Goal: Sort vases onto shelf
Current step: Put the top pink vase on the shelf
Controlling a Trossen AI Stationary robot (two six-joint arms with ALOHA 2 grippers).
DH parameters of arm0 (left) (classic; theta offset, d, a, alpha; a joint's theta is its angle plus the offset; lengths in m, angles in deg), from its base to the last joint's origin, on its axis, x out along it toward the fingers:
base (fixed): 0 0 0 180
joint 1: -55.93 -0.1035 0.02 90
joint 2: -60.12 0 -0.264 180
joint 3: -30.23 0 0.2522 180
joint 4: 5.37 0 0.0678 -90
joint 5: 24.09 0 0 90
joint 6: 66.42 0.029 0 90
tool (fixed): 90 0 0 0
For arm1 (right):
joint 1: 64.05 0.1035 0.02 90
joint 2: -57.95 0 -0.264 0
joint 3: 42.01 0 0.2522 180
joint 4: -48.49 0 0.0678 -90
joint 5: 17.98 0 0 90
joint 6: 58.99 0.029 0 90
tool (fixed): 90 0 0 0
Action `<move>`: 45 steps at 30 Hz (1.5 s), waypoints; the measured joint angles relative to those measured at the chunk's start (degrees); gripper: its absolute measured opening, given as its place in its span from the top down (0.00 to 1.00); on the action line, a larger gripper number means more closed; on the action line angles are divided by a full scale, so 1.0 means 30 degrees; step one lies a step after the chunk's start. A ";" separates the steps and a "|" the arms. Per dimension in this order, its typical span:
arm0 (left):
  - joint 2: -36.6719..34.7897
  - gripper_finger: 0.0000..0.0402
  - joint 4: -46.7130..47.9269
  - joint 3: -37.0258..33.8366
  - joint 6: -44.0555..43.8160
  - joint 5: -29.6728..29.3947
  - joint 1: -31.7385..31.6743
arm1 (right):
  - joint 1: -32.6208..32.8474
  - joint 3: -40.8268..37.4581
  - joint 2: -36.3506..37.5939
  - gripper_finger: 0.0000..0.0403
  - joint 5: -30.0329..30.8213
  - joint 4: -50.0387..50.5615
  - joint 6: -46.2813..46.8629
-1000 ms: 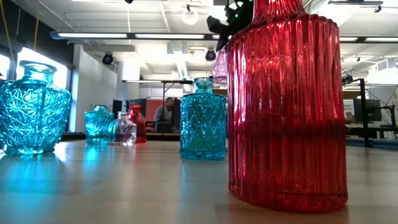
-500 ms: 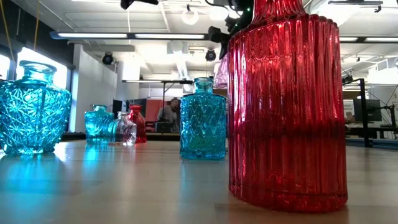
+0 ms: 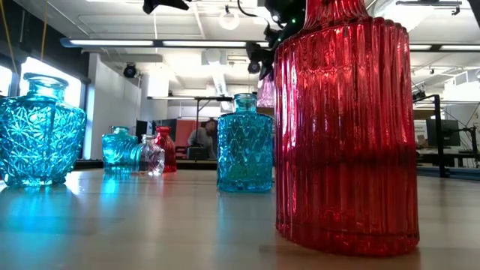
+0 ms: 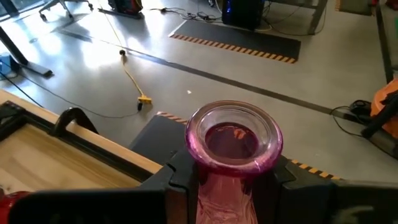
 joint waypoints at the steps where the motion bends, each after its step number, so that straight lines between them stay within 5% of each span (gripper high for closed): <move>1: 0.0000 0.72 0.0000 0.0000 0.0021 0.0000 0.0000 | 0.0046 0.0000 -0.0024 0.80 0.0001 -0.0002 -0.0037; 45: 0.0000 0.72 -0.0056 0.0000 -0.0036 0.0000 0.0009 | 0.0139 0.0022 -0.0202 0.71 -0.0277 0.1591 0.0223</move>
